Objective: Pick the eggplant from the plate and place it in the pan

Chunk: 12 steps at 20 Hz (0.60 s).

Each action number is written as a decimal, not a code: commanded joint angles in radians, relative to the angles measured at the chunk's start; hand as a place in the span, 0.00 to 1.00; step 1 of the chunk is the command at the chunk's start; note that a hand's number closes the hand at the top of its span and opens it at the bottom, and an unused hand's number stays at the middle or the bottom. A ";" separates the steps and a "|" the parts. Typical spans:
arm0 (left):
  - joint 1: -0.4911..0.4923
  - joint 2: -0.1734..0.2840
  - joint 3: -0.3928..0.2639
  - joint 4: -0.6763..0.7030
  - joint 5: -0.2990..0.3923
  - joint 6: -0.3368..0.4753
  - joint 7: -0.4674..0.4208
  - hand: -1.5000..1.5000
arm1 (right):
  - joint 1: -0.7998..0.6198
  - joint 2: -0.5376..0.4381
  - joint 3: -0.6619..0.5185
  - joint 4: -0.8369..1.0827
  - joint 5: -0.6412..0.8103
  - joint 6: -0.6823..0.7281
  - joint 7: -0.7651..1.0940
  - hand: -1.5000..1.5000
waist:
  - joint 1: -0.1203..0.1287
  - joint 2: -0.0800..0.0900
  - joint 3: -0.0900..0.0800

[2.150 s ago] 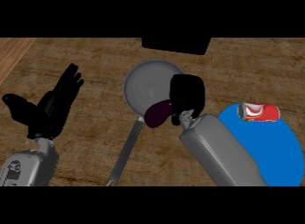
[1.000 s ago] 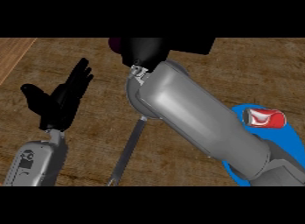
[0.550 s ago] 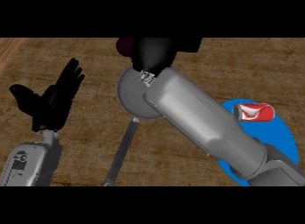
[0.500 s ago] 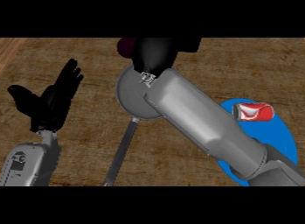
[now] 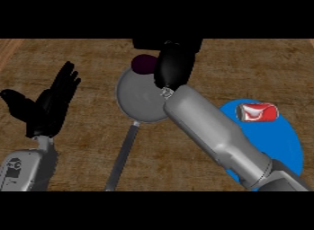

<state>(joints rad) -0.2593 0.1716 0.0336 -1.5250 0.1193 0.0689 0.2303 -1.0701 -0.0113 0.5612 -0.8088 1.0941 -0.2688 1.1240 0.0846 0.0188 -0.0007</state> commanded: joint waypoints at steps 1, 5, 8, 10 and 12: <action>0.003 0.025 0.018 -0.027 0.017 -0.022 0.007 0.50 | 0.050 0.011 0.022 0.089 -0.017 -0.211 0.124 1.00 | 0.010 0.002 0.000; -0.007 0.020 0.019 -0.025 0.017 -0.009 0.033 0.50 | 0.076 0.011 -0.103 0.136 -0.091 -0.251 0.133 1.00 | 0.000 0.006 0.003; 0.020 0.018 0.028 -0.021 0.019 -0.013 -0.002 0.50 | 0.111 0.011 -0.126 0.151 -0.163 -0.270 0.095 0.00 | -0.003 0.002 0.001; 0.042 0.018 0.013 -0.037 0.010 -0.023 -0.010 0.50 | 0.121 0.011 -0.100 0.144 -0.218 -0.303 0.077 0.00 | 0.008 -0.001 0.001; -0.001 -0.009 0.001 -0.024 0.013 -0.007 0.005 0.50 | 0.198 0.011 -0.061 0.155 -0.247 -0.411 0.010 0.00 | 0.008 0.004 0.002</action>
<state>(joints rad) -0.2498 0.1741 0.0410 -1.5430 0.1273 0.0616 0.2326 -0.9408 -0.0100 0.4747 -0.6656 0.9192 -0.4994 1.0624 0.0855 0.0211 0.0008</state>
